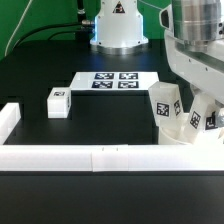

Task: Assemble stool

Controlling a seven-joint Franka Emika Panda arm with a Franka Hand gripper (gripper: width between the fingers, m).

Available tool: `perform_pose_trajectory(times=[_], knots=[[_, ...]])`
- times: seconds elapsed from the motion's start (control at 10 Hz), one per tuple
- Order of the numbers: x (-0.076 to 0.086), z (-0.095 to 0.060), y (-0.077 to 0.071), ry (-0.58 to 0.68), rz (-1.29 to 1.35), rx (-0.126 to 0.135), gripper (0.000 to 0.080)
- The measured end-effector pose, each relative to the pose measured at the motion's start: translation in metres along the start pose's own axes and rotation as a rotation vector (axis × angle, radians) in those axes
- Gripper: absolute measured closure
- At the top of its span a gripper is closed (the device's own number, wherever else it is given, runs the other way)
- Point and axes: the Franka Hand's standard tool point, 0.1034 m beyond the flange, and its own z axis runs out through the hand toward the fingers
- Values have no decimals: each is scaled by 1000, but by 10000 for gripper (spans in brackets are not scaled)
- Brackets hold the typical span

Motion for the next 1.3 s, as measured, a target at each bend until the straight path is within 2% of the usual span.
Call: perform_pose_trajectory(times=[0.4, 0.5, 0.6, 0.9, 1.0, 1.1, 1.3], knots=[[-1, 0, -1, 1, 271, 3, 464], [-2, 1, -2, 4, 449, 20, 464], [-4, 2, -4, 11, 612, 47, 464], [-12, 4, -12, -15, 810, 224, 464], [-14, 3, -12, -19, 848, 265, 464], [-15, 3, -11, -20, 868, 296, 464], [-16, 3, -11, -16, 837, 296, 443]])
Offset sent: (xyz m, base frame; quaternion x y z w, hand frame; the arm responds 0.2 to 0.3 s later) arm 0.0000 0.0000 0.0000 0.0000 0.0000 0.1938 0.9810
